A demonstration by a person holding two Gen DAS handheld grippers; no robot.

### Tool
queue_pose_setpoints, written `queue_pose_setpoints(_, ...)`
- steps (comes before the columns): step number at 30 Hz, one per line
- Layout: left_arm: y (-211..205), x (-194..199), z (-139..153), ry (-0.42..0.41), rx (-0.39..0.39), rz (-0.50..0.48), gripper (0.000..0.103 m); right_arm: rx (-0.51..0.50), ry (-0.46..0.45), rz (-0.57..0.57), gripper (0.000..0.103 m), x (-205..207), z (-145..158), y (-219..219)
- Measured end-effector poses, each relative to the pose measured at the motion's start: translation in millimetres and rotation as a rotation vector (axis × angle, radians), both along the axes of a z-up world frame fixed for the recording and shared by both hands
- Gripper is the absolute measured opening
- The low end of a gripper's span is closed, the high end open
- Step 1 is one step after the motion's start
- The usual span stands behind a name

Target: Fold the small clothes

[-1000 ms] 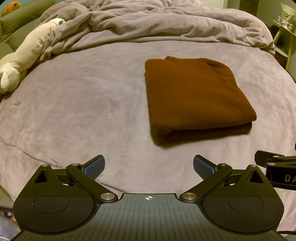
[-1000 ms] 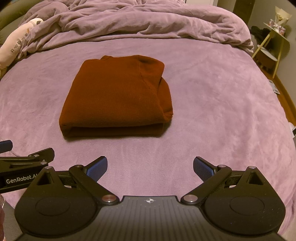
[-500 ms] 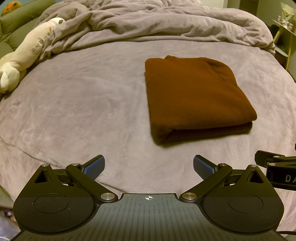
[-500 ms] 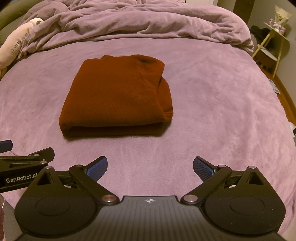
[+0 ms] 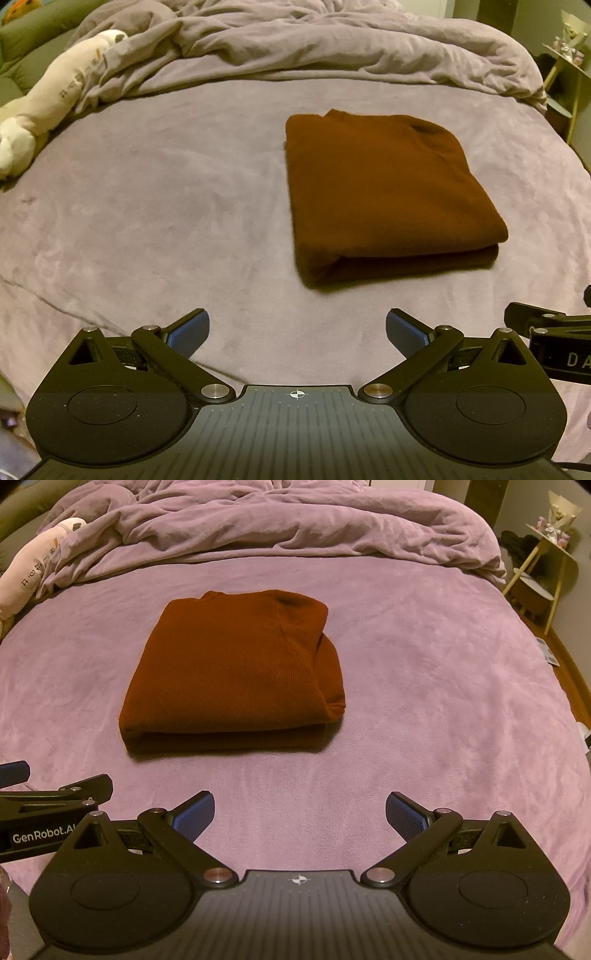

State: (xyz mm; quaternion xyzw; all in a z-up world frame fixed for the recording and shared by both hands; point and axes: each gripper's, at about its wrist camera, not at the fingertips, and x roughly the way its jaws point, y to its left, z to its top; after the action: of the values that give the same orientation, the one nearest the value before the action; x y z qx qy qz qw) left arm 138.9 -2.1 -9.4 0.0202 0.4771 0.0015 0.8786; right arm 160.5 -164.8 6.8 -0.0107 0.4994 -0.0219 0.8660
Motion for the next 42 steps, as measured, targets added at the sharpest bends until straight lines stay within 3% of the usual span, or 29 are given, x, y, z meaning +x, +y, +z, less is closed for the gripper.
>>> queue_pose_setpoints(42, -6.5, -10.0, -3.1, -0.004, 0.034, -0.033, 0.103, -0.001, 0.0, -0.02, 0.099, -4.3, -1.8, -3.1)
